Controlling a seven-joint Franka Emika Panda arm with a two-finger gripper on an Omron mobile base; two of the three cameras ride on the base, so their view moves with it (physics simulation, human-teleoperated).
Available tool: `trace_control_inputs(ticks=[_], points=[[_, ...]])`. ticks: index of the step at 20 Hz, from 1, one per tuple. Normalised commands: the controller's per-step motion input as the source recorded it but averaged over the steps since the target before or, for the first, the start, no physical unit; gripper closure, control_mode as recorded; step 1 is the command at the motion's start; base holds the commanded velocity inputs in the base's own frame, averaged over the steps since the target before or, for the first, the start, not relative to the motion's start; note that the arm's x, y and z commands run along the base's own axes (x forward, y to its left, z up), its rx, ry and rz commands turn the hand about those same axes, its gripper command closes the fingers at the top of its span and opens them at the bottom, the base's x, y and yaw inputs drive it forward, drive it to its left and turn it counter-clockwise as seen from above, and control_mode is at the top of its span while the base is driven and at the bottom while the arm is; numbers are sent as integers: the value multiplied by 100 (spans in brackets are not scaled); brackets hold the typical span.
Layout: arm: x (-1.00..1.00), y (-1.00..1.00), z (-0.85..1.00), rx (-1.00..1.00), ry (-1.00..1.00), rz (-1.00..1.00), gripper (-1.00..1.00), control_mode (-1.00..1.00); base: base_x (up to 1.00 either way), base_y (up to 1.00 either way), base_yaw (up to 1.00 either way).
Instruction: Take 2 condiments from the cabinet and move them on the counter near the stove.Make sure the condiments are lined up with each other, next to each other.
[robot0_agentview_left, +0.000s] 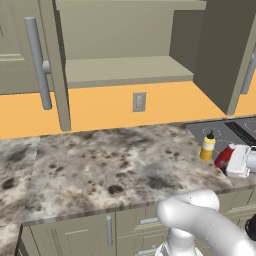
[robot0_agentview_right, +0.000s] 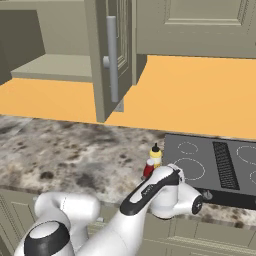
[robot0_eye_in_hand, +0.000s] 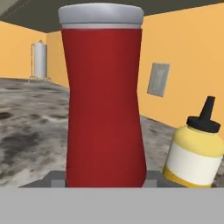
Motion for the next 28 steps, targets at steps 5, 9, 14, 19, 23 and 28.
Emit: trace_control_inputs(ticks=[5,9,14,19,23,28], points=[[26,-13,-17,0,1,0,100,-100,0,0,0],[13,-3,-1,0,4,0,100,-100,0,0,0],[14,-4,-5,0,6,-1,100,-100,0,0,0],[10,-3,-12,0,4,-2,100,-100,0,0,0],[11,0,-19,0,0,-1,100,-100,0,0,0],[11,0,-20,-1,0,-1,100,-100,0,0,0]])
